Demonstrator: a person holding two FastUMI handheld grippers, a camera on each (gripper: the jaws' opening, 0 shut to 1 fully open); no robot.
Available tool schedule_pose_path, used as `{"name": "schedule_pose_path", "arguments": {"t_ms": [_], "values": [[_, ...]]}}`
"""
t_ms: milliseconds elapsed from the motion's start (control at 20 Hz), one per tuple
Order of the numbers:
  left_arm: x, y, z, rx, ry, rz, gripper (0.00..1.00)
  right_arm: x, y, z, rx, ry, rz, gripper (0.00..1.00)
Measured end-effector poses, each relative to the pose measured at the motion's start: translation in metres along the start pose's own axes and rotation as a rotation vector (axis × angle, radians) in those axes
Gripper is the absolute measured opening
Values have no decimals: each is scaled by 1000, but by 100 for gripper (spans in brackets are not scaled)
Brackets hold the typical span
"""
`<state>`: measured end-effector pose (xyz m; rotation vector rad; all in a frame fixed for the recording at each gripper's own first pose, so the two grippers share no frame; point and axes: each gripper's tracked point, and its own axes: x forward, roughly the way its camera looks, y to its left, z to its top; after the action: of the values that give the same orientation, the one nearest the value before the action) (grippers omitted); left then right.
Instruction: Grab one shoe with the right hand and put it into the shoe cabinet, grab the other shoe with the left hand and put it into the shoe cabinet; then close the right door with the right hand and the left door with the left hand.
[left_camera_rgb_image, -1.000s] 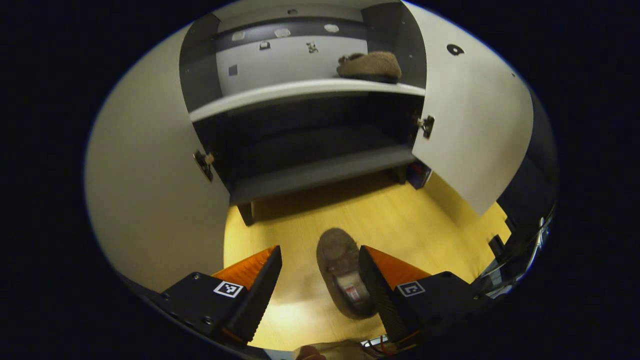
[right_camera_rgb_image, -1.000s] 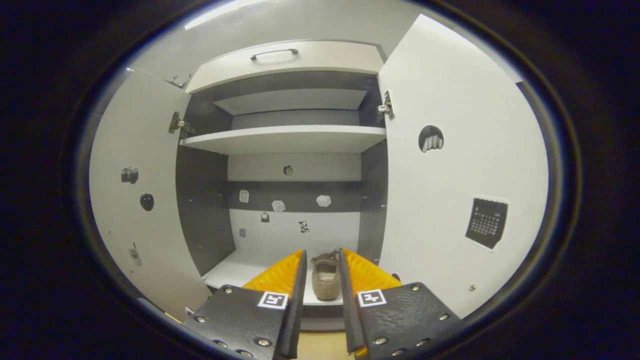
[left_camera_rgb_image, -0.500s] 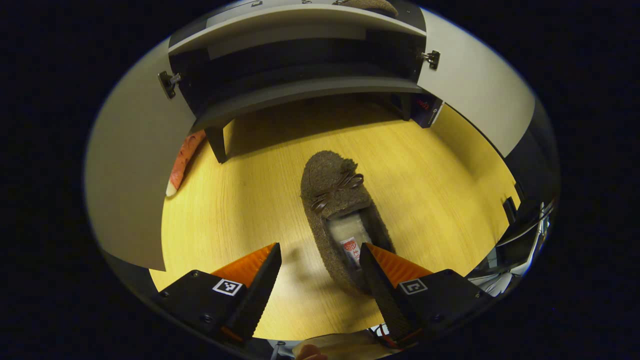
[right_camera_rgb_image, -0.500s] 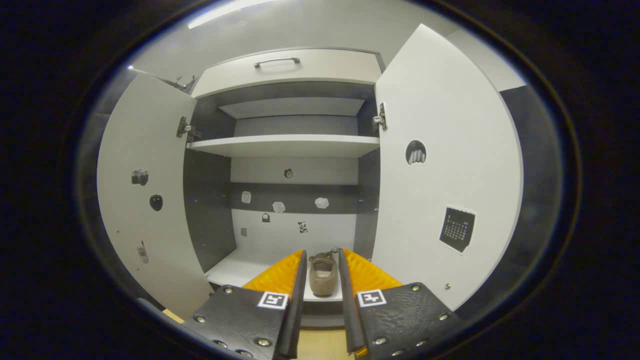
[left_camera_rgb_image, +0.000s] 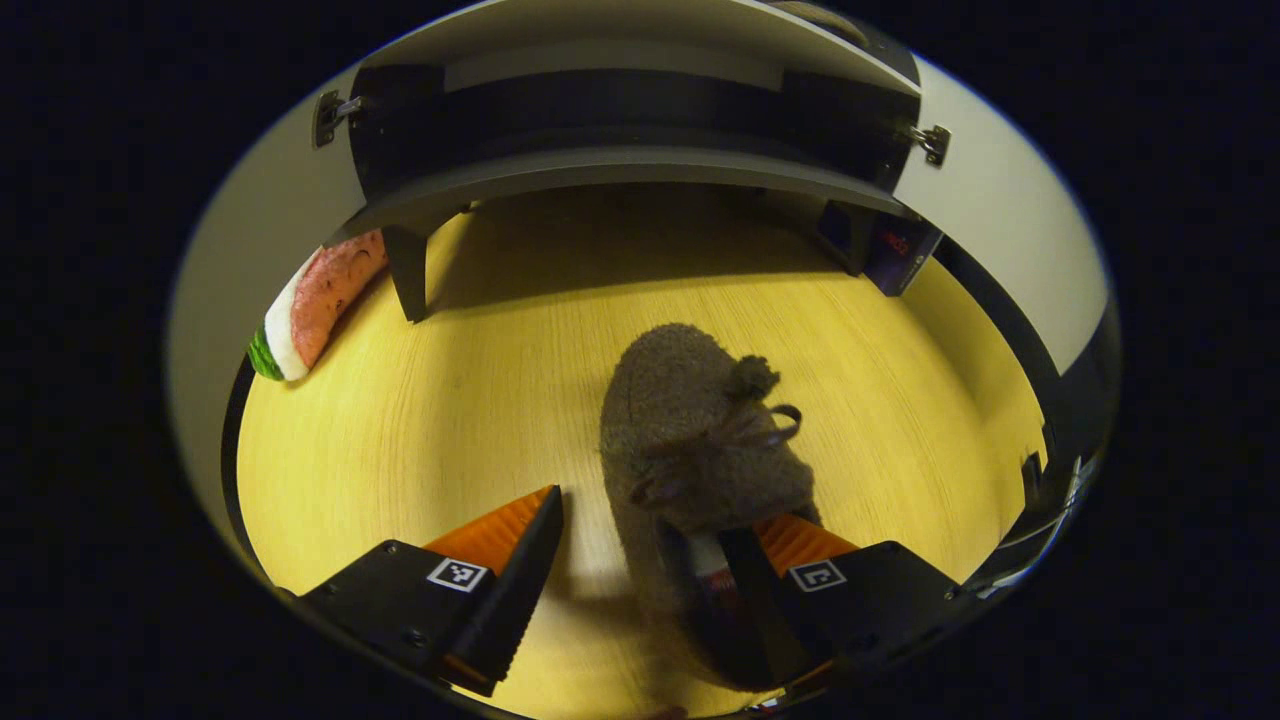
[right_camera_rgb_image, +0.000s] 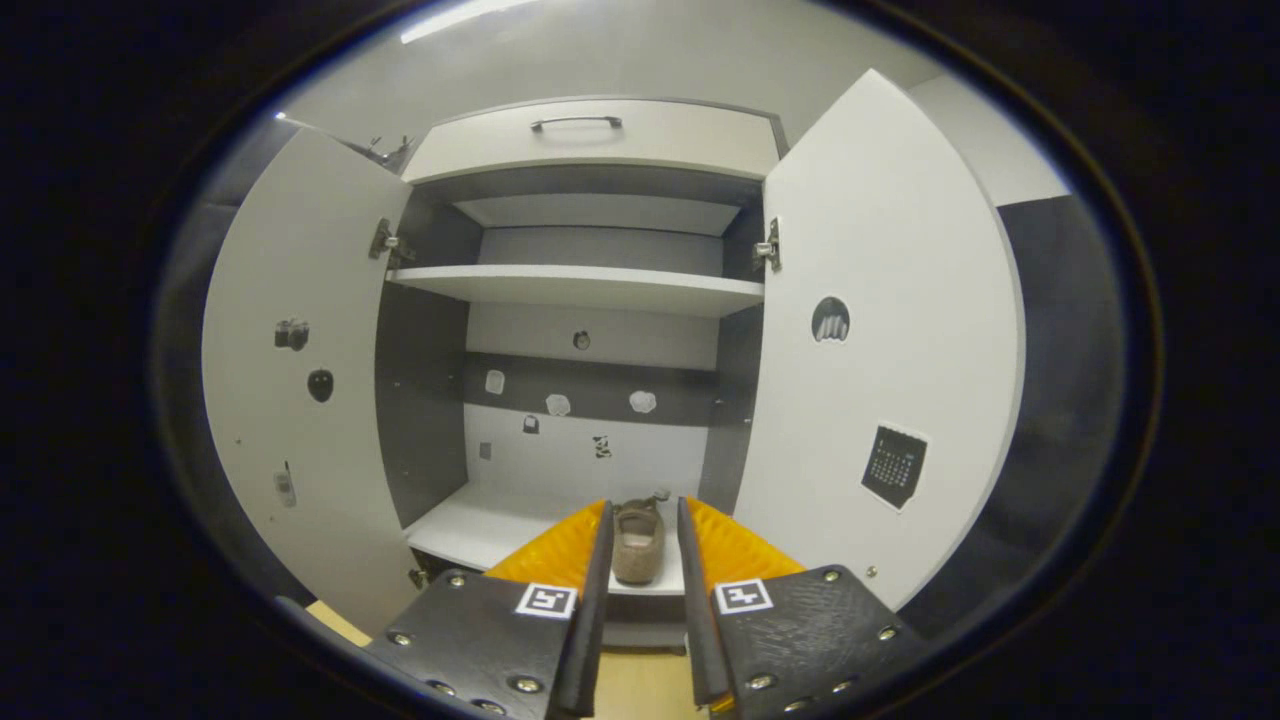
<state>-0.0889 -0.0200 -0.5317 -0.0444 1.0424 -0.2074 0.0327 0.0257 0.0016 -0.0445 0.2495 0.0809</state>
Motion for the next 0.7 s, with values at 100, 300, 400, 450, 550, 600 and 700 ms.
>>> {"name": "schedule_pose_path", "arguments": {"t_ms": [100, 300, 400, 450, 550, 600, 700], "values": [[6, -7, 3, -33, 7, -32, 77, -3, -3, -1, -7, 7, -7, 36], [7, 10, 8, -37, -11, 53, 30, -5, -6, 2, -13, -2, -15, 36], [7, 12, 10, -22, -10, 75, 7, -6, -6, 4, -13, -6, -15, 36], [7, 13, 11, -9, -2, 85, 4, -7, -6, 6, -13, -9, -14, 36], [0, 13, 15, -21, 8, 103, 1, -7, -8, 7, -14, -16, -16, 36], [-5, 13, 20, -34, 2, 98, 1, -7, -10, 7, -14, -17, -18, 36], [-23, 11, 43, -48, -40, 89, 1, -7, -12, 7, -14, -19, -21, 36]]}}
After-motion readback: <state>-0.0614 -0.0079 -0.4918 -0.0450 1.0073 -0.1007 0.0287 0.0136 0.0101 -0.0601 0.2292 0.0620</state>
